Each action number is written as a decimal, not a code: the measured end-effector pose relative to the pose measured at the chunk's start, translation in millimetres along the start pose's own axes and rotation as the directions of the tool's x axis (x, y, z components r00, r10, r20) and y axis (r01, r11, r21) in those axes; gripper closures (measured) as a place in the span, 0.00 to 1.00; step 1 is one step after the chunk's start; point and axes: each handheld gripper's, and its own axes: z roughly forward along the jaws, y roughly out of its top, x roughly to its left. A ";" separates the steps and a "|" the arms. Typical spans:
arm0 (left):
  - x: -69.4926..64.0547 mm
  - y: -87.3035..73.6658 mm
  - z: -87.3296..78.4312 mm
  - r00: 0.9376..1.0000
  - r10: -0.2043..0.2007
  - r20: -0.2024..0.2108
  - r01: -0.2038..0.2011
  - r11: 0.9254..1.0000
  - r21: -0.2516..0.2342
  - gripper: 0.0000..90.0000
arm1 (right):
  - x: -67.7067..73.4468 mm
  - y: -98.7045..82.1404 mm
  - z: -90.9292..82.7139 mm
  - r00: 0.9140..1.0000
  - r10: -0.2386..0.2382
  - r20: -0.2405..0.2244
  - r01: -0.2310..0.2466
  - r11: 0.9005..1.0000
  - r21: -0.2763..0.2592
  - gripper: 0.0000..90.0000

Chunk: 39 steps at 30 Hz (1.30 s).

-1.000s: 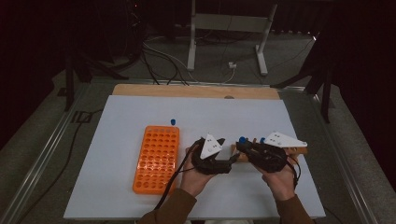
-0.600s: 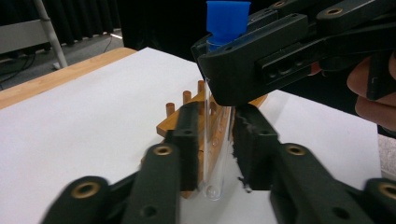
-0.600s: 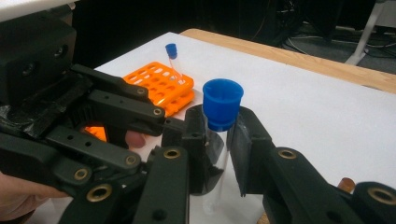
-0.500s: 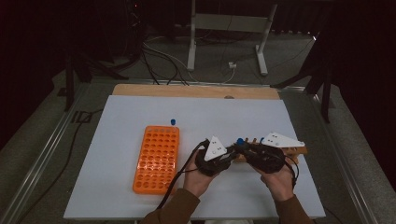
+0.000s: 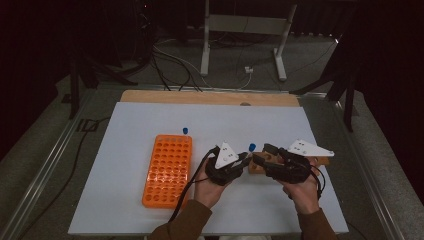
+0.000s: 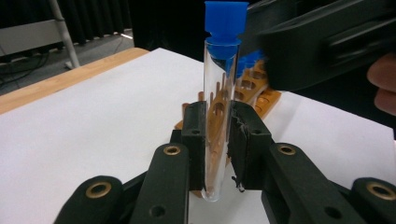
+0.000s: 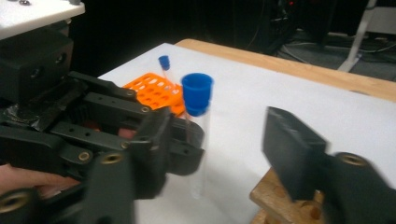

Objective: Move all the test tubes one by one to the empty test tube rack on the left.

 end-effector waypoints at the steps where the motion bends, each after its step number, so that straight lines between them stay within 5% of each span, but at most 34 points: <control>1: 1.1 0.2 -1.0 1.000 -0.002 -0.004 0.002 1.000 -0.003 0.87 | -0.4 0.3 -0.7 1.000 -0.003 0.006 0.003 1.000 -0.003 0.30; 13: 18.4 2.5 -16.6 0.998 -0.023 -0.053 0.022 0.999 -0.033 0.87 | -8.8 0.6 -7.0 0.999 -0.004 0.054 0.005 1.000 -0.020 0.03; 31: 55.1 -2.0 -43.1 0.989 -0.043 -0.139 0.035 0.998 -0.059 0.87 | -16.4 0.0 -14.1 0.997 0.004 0.078 -0.001 0.999 -0.035 0.00; 39: 77.1 -7.5 -56.7 0.978 -0.051 -0.201 0.041 0.998 -0.055 0.87 | -18.4 -0.3 -15.7 0.997 0.011 0.082 -0.007 0.999 -0.041 0.00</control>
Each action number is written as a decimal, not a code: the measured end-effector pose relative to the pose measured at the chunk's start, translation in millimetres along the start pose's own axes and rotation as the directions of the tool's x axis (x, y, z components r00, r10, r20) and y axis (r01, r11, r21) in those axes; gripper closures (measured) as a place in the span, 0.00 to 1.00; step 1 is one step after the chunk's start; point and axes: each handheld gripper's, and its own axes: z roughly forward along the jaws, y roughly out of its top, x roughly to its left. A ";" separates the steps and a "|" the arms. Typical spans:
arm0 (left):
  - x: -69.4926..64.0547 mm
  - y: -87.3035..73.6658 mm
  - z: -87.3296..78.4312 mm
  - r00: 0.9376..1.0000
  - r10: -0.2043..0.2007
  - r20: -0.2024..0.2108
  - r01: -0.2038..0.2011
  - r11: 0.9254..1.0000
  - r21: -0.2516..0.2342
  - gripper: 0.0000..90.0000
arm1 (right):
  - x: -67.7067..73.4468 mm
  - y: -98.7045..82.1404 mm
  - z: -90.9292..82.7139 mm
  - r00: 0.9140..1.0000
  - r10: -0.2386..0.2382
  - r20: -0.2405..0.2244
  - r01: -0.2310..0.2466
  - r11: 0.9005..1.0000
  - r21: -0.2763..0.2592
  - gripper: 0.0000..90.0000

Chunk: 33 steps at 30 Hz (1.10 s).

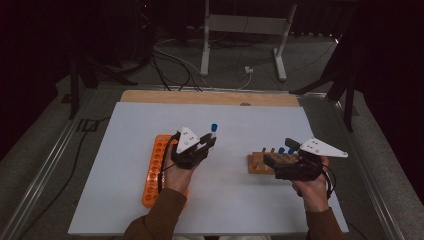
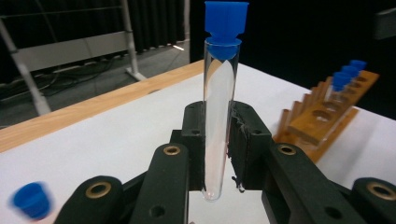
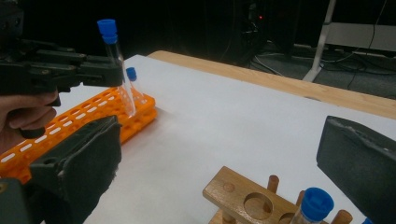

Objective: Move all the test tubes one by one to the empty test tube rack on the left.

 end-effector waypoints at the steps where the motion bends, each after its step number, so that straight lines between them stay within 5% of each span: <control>1: 3.0 -0.7 -1.3 1.000 -0.002 -0.007 0.002 1.000 -0.001 0.87 | -0.2 -0.1 -0.1 1.000 0.001 0.001 -0.001 1.000 -0.001 0.00; 20: 43.7 -26.9 -7.2 0.987 -0.046 -0.155 0.055 0.997 0.053 0.87 | -1.5 -1.0 -0.8 1.000 0.006 0.005 -0.006 1.000 -0.012 0.00; 33: 51.7 -37.6 2.6 0.979 -0.023 -0.201 0.048 0.992 0.120 0.86 | -2.4 -0.7 -2.8 1.000 0.005 0.002 -0.005 1.000 -0.020 0.00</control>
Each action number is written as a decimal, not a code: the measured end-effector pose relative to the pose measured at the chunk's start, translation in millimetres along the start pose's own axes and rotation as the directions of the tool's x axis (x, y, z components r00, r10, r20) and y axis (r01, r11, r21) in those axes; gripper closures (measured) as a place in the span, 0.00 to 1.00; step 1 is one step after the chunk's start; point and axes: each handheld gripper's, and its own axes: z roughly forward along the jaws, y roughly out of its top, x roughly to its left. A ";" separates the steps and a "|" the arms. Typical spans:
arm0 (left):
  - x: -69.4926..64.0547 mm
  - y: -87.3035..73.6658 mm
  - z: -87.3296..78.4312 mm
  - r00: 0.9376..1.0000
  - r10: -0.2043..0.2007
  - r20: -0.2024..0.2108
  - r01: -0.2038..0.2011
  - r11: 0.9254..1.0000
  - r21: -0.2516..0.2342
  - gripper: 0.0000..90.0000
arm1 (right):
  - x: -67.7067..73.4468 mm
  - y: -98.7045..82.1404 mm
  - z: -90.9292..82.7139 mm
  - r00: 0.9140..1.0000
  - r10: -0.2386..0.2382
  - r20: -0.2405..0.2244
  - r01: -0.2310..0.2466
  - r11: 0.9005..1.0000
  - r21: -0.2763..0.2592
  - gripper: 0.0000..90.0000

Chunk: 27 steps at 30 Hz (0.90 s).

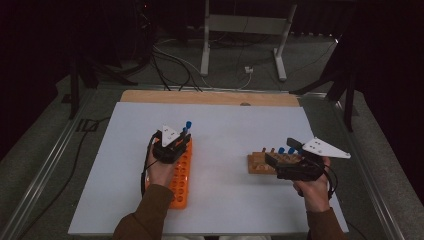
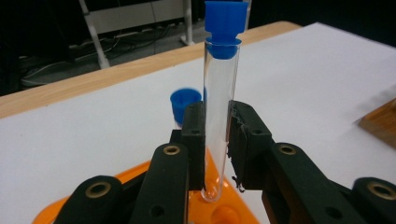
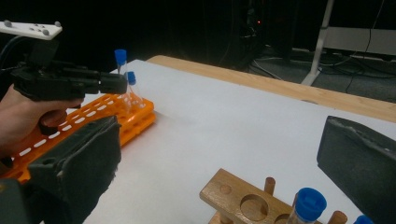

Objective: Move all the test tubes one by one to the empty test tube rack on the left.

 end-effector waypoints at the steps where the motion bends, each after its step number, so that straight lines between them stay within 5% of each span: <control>1: 0.7 -0.9 0.4 1.000 -0.003 -0.001 0.003 1.000 0.005 0.86 | 0.0 0.0 0.0 1.000 0.000 0.000 0.000 1.000 0.000 0.00; 8: 6.0 -8.2 2.2 1.000 -0.029 -0.003 0.029 0.995 0.091 0.86 | 0.3 -0.1 -0.2 1.000 -0.004 -0.004 0.004 1.000 0.001 0.00; 13: 4.3 -6.3 7.8 1.000 -0.011 0.002 0.010 0.985 0.170 0.87 | 1.3 -0.4 0.7 1.000 -0.008 -0.007 0.008 1.000 0.006 0.00; 19: 4.9 -5.5 10.7 1.000 -0.025 0.004 0.024 0.976 0.215 0.87 | 0.8 -0.8 0.6 1.000 -0.008 -0.008 0.008 1.000 0.006 0.00; 27: 1.8 -4.1 16.8 1.000 0.004 0.004 -0.005 0.960 0.281 0.87 | 0.8 -1.3 1.3 1.000 -0.009 -0.009 0.009 1.000 0.010 0.00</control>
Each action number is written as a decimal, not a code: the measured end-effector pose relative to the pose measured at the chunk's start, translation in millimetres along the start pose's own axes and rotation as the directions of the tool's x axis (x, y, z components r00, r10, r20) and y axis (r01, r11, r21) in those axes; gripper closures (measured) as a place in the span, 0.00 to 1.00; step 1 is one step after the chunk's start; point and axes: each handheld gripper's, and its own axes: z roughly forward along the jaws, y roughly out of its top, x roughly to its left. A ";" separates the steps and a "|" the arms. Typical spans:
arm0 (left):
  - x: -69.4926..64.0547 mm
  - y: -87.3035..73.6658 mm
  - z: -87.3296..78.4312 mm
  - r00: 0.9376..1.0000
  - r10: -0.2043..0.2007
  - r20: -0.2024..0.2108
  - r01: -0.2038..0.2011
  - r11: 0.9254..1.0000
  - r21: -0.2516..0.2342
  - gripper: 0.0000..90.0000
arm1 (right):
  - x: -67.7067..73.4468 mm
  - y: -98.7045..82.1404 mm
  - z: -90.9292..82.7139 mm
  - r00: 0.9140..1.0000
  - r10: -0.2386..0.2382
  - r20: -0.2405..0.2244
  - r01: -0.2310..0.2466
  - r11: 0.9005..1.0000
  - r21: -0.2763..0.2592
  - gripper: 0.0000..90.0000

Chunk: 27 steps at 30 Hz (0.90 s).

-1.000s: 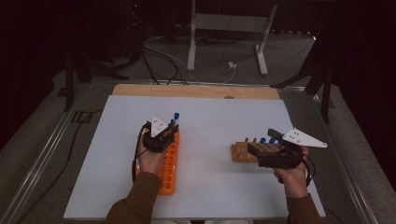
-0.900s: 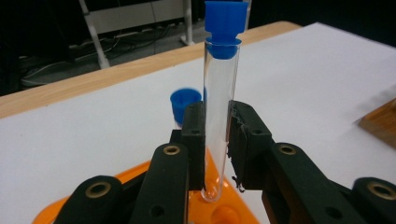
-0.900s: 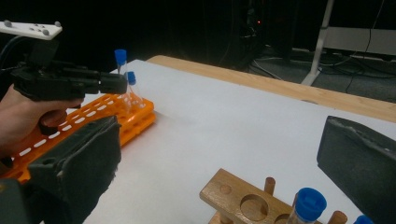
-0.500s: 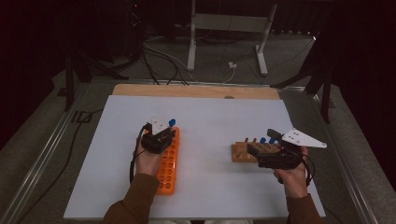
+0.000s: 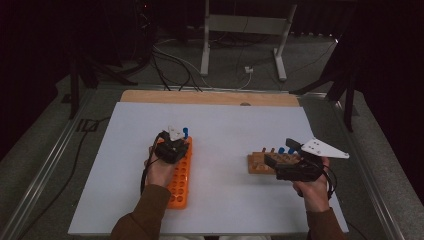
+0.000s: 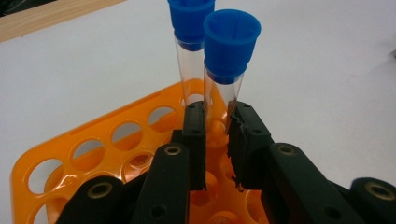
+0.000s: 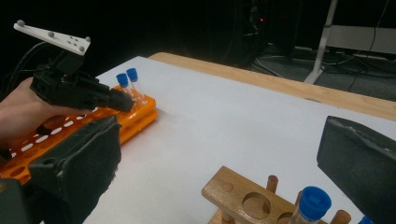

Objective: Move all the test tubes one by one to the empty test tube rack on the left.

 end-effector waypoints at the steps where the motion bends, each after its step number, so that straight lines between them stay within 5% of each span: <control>1: 0.3 0.1 0.1 1.000 -0.006 0.002 0.006 1.000 0.001 0.87 | 0.0 0.0 0.0 1.000 0.000 0.000 0.000 1.000 0.000 0.00; 8: 2.2 -1.0 -1.2 1.000 -0.016 -0.001 0.016 1.000 -0.001 0.84 | -0.4 0.1 -0.5 1.000 0.000 -0.001 0.000 1.000 -0.002 0.00; 15: 6.3 -6.1 -10.7 0.999 -0.036 0.038 0.039 0.996 -0.081 0.67 | -2.0 0.2 -1.1 1.000 0.003 0.002 -0.003 1.000 -0.005 0.00; 22: 11.6 -12.2 -24.6 0.993 -0.086 0.082 0.098 0.983 -0.156 0.51 | -2.8 0.3 -1.6 1.000 0.007 0.005 -0.007 1.000 -0.007 0.00; 27: 12.1 -14.1 -36.8 0.991 -0.107 0.078 0.121 0.971 -0.206 0.35 | -3.8 0.1 -1.7 1.000 0.010 0.007 -0.010 1.000 -0.009 0.00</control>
